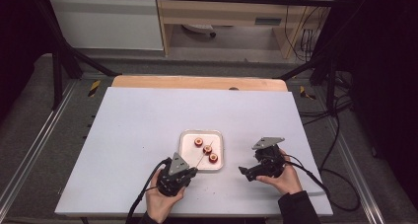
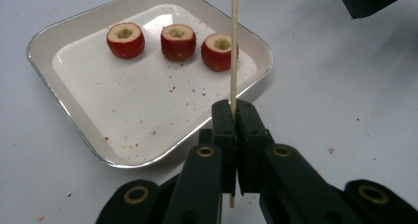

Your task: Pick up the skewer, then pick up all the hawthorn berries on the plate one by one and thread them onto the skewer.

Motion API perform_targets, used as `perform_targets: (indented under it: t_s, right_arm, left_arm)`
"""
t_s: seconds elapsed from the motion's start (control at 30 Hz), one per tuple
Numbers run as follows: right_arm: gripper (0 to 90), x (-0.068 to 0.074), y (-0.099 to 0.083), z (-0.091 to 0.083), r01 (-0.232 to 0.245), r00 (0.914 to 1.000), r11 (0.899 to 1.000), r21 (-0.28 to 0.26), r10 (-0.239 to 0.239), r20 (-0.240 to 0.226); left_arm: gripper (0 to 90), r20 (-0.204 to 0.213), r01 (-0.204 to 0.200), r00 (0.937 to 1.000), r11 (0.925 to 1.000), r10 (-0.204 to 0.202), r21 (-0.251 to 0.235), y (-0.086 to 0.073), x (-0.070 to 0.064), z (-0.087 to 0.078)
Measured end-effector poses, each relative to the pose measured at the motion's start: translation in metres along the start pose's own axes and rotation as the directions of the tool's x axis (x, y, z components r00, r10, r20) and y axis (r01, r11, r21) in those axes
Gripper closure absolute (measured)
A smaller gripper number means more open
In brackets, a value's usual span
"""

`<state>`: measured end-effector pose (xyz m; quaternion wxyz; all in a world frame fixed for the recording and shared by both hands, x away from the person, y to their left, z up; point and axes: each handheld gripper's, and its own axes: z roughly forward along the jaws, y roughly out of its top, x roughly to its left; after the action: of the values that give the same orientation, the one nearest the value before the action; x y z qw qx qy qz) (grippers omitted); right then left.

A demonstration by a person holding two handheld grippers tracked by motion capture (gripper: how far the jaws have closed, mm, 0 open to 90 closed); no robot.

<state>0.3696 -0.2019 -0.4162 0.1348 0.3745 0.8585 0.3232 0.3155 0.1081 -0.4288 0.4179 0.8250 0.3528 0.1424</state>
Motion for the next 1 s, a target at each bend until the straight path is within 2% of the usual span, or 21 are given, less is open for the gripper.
perform_targets:
  t_s: [0.2, 0.33, 0.43, 0.63, 1.0]
  right_arm:
    - [0.8, 0.004, 0.011, 0.002, -0.057, 0.9982, 0.998, -0.002, 0.057, -0.021]
    - [1.0, 0.007, 0.02, 0.002, -0.078, 0.9967, 0.997, 0.008, 0.078, -0.024]
    - [1.3, 0.01, 0.026, 0.003, -0.089, 0.9952, 0.996, 0.008, 0.089, -0.039]
    - [1.6, 0.013, 0.036, 0.006, -0.115, 0.9927, 0.993, 0.024, 0.115, -0.036]
    - [2.5, 0.022, 0.056, 0.018, -0.126, 0.9905, 0.991, 0.049, 0.128, -0.051]
  left_arm:
    - [88.3, -0.006, 0.026, 0.9996, 0.9991, -0.027, -0.034, -0.007, 0.005, -0.006]
    - [88.3, -0.009, 0.044, 0.999, 0.998, -0.044, -0.045, -0.012, 0.007, -0.007]
    - [88.3, -0.012, 0.051, 0.9986, 0.9976, -0.051, -0.048, -0.015, 0.009, -0.007]
    - [88.3, -0.01, 0.06, 0.9981, 0.9964, -0.06, -0.061, -0.019, 0.009, -0.008]
    - [88.3, -0.011, 0.063, 0.9979, 0.9957, -0.064, -0.068, -0.022, 0.012, -0.011]
